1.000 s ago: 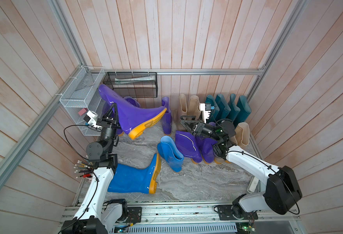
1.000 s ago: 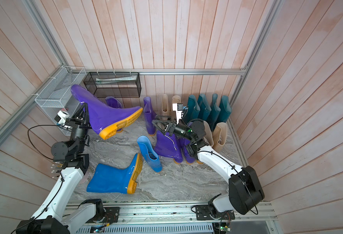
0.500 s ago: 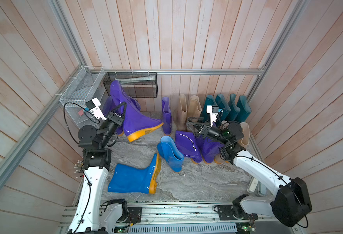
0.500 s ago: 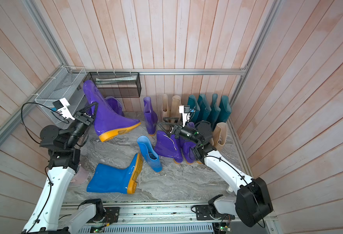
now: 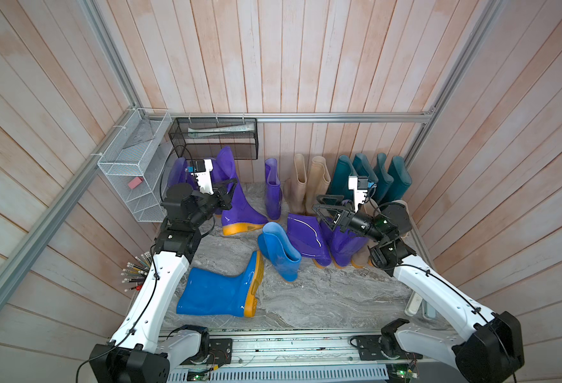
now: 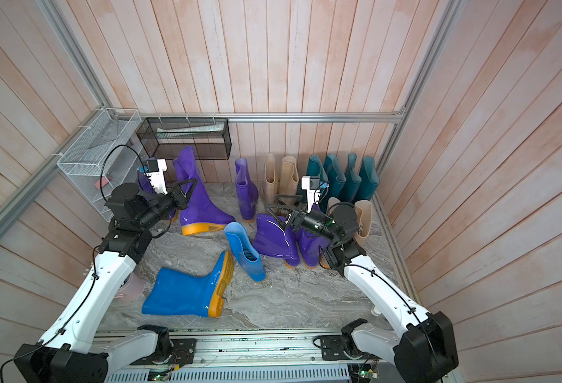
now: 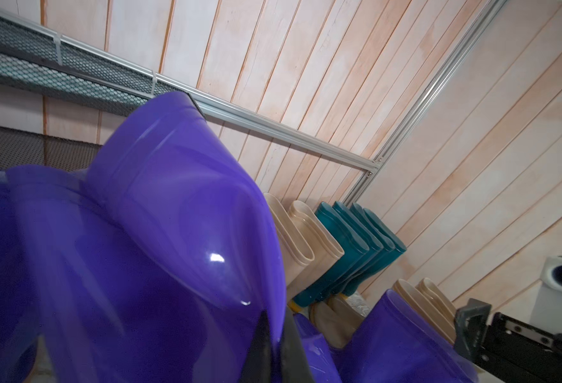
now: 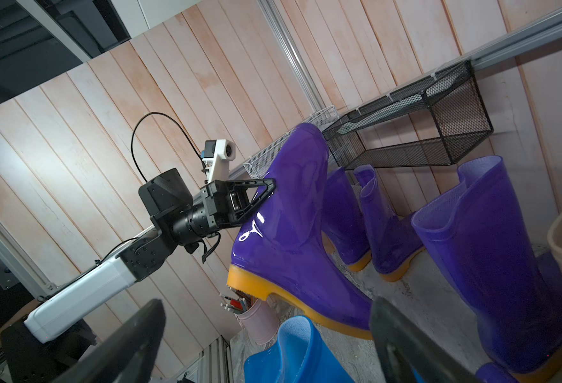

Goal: Match and arrange rain boots in pairs
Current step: Place the rain boot at the center of the board.

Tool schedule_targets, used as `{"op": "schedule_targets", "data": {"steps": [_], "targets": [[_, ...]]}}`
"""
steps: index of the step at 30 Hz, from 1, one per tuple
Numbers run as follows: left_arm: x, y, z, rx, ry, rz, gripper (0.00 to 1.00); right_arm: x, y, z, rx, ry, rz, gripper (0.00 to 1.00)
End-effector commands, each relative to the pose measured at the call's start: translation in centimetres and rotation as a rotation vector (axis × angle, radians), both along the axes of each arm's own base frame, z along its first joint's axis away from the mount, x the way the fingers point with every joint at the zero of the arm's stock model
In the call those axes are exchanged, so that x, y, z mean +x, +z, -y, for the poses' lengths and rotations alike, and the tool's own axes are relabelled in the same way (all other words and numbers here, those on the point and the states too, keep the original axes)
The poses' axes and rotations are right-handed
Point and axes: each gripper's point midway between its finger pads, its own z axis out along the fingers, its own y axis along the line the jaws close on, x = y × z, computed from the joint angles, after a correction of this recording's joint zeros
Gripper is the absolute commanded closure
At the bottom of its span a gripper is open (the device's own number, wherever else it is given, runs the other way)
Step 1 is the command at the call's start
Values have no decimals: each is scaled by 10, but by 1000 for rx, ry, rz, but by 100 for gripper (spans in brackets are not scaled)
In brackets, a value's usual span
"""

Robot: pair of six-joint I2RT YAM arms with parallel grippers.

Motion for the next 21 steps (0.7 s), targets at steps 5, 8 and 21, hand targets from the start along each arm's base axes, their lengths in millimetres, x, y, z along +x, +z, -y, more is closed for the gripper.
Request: {"op": "schedule_targets", "data": {"steps": [5,8,21], "targets": [[12,35,3,139,59,181,100,11,-17,5,-9,-28,-36,2],[27,16,8,196,83,190,100,12,-18,3,-7,-20,-42,2],[90,-3,14,422,299,352,100,28,-32,1,-6,-14,-69,2]]}}
